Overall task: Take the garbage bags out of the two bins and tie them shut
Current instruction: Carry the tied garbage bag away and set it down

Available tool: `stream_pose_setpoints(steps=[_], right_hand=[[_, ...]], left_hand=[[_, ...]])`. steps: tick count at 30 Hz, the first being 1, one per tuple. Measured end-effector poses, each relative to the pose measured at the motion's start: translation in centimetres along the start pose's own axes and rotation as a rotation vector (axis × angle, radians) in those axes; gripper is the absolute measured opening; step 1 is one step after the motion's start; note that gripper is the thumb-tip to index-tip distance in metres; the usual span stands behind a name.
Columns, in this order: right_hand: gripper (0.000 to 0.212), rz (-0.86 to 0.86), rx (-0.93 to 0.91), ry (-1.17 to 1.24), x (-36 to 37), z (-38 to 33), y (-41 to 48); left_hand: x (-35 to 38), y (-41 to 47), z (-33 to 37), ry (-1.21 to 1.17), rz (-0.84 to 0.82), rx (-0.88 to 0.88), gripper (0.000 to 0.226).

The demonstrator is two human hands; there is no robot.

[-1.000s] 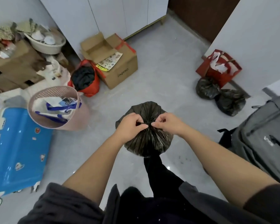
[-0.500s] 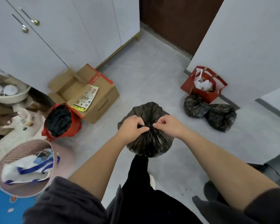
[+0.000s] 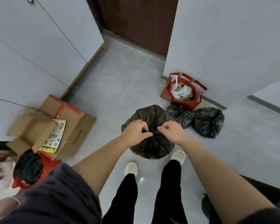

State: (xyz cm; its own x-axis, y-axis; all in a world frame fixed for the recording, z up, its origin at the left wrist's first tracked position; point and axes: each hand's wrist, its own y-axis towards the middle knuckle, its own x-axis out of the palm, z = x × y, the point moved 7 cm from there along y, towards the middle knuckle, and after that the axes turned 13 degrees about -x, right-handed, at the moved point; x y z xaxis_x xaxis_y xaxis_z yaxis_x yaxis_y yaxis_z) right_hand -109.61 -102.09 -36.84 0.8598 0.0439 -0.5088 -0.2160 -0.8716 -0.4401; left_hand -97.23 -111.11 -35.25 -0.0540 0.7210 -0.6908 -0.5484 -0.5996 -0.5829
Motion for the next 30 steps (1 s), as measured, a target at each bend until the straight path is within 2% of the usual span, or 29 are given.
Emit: stream_pose_setpoints(steps=[8, 16, 21, 25, 30], right_hand=[[0.047, -0.070, 0.067, -0.014, -9.1, 12.9, 3.0], [0.046, 0.032, 0.207, -0.011, -13.1, 29.0, 7.9], [0.052, 0.200, 0.281, 0.001, -11.6, 40.2, 9.1], [0.045, 0.337, 0.404, -0.002, -10.6, 46.6, 9.3], [0.034, 0.454, 0.451, -0.049, -11.4, 52.4, 10.6]], left_hand=[[7.6, 9.8, 10.9, 0.095, -0.081, -0.107, 0.024], [18.8, 22.3, 17.2, 0.174, -0.139, -0.095, 0.028], [28.2, 29.1, 18.3, 0.151, -0.241, -0.056, 0.029], [34.0, 32.9, 19.3, 0.131, -0.281, -0.037, 0.028], [39.2, 36.9, 21.3, 0.071, -0.317, -0.029, 0.028]])
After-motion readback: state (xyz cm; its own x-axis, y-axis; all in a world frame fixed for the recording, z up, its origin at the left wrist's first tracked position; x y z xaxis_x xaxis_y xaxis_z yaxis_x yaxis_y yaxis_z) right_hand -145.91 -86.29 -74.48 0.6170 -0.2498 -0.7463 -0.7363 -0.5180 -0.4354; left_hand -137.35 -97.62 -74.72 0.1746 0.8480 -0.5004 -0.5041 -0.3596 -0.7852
